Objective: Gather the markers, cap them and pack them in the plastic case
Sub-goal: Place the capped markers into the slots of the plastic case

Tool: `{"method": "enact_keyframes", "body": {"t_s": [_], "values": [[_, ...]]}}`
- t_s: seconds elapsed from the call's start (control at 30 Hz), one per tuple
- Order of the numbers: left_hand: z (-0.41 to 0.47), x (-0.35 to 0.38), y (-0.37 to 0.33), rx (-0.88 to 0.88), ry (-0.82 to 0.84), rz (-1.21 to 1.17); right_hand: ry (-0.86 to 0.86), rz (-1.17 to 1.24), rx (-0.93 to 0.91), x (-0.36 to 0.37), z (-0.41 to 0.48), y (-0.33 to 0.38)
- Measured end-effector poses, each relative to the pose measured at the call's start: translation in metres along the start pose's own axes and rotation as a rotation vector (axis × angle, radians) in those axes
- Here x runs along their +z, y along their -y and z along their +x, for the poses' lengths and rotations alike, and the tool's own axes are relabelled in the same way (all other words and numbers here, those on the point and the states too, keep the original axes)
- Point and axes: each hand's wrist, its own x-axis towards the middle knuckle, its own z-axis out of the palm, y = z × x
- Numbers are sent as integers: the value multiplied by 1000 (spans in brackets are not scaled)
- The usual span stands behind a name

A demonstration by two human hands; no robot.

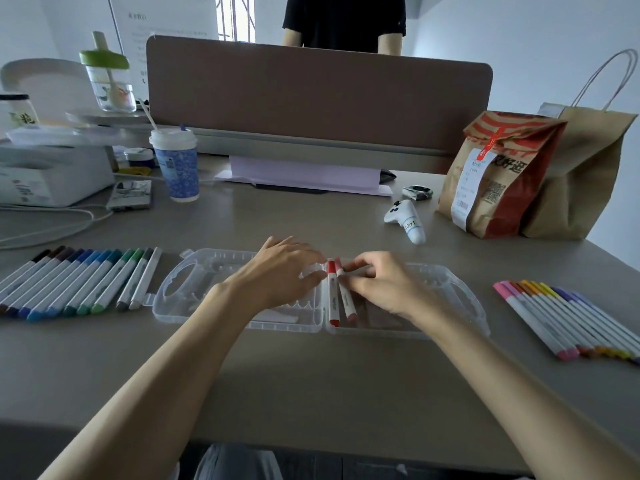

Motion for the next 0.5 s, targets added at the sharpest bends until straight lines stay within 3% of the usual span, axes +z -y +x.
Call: {"method": "enact_keyframes", "body": {"t_s": [0.5], "values": [[-2, -1, -3, -35, 32, -30, -83, -274, -154, 4, -2, -12]]}}
